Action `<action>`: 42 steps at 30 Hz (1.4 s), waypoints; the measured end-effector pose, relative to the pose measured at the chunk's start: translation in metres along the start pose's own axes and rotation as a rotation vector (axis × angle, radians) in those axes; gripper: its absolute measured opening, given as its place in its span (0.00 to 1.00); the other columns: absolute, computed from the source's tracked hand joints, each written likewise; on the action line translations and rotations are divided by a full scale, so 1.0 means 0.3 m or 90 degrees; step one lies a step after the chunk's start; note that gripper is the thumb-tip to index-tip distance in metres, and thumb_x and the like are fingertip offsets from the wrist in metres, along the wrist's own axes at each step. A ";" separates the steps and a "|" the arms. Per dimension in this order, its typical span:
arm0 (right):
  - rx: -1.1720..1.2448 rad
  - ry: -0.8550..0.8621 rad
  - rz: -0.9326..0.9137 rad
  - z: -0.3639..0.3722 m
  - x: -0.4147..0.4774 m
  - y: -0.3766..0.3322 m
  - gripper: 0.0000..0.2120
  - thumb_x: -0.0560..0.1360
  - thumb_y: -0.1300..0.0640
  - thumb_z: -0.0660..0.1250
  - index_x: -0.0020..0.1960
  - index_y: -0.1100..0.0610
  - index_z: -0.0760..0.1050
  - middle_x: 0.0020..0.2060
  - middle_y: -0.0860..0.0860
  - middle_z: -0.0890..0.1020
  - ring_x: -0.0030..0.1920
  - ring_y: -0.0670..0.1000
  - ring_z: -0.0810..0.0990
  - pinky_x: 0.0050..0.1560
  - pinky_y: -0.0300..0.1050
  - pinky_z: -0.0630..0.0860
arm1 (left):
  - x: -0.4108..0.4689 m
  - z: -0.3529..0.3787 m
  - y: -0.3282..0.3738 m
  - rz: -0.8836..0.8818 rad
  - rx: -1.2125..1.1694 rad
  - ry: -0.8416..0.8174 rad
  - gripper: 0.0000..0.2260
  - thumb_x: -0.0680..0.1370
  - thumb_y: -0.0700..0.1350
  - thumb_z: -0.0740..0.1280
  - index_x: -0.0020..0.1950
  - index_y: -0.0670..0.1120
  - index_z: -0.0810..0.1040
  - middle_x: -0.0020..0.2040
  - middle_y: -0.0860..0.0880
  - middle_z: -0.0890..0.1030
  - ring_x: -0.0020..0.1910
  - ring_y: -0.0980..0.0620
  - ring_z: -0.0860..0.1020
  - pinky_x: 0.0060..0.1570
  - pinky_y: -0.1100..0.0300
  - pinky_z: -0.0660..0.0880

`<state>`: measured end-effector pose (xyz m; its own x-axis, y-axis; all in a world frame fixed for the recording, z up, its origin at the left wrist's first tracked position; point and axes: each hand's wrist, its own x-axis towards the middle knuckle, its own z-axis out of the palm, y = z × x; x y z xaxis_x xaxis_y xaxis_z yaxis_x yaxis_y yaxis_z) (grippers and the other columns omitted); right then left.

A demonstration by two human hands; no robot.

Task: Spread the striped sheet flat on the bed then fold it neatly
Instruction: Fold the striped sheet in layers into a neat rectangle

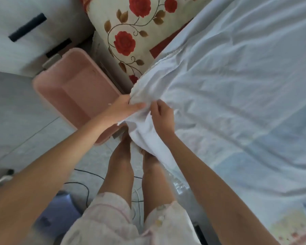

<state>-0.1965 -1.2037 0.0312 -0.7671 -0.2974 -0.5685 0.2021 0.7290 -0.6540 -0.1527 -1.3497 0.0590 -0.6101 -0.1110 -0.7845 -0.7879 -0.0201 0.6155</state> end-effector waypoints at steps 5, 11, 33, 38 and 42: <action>0.182 -0.082 0.424 -0.130 -0.272 0.091 0.39 0.78 0.33 0.48 0.30 0.65 0.76 0.23 0.55 0.79 0.32 0.54 0.81 0.37 0.42 0.78 | -0.192 0.117 0.190 -0.014 -0.208 -0.115 0.09 0.74 0.37 0.69 0.50 0.49 0.76 0.45 0.54 0.83 0.45 0.57 0.83 0.46 0.60 0.78; 0.950 -0.227 0.693 -0.278 -0.438 0.120 0.55 0.65 0.20 0.45 0.66 0.68 0.65 0.64 0.65 0.71 0.68 0.61 0.67 0.66 0.63 0.61 | -0.349 0.258 0.436 -0.046 -0.346 -0.264 0.17 0.71 0.29 0.67 0.59 0.41 0.75 0.55 0.45 0.82 0.55 0.48 0.80 0.57 0.54 0.76; 1.775 0.152 0.310 -0.504 -0.374 0.075 0.52 0.61 0.24 0.63 0.74 0.56 0.59 0.70 0.64 0.65 0.71 0.70 0.61 0.66 0.73 0.59 | -0.591 0.638 1.014 -0.125 -0.610 -0.250 0.14 0.72 0.25 0.57 0.56 0.33 0.69 0.43 0.34 0.74 0.40 0.52 0.75 0.40 0.63 0.79; 1.617 0.338 0.404 -0.565 -0.470 0.012 0.23 0.75 0.51 0.66 0.68 0.56 0.70 0.61 0.58 0.78 0.65 0.59 0.73 0.65 0.55 0.72 | -0.655 0.702 1.089 -0.143 -0.541 -0.259 0.06 0.78 0.28 0.55 0.53 0.30 0.69 0.39 0.33 0.74 0.30 0.43 0.76 0.30 0.53 0.79; 1.261 0.447 0.438 -0.613 -0.598 -0.042 0.16 0.78 0.63 0.60 0.65 0.56 0.69 0.43 0.49 0.77 0.46 0.50 0.78 0.36 0.38 0.78 | -0.635 0.728 1.122 -0.134 -0.548 -0.242 0.05 0.78 0.28 0.54 0.51 0.27 0.68 0.44 0.30 0.73 0.41 0.39 0.76 0.59 0.51 0.75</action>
<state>-0.1733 -1.0461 0.2332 -0.2663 0.1926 -0.9445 0.2884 -0.9190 -0.2687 -0.3203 -1.1182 0.3993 -0.5688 0.3041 -0.7642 -0.6452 -0.7411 0.1854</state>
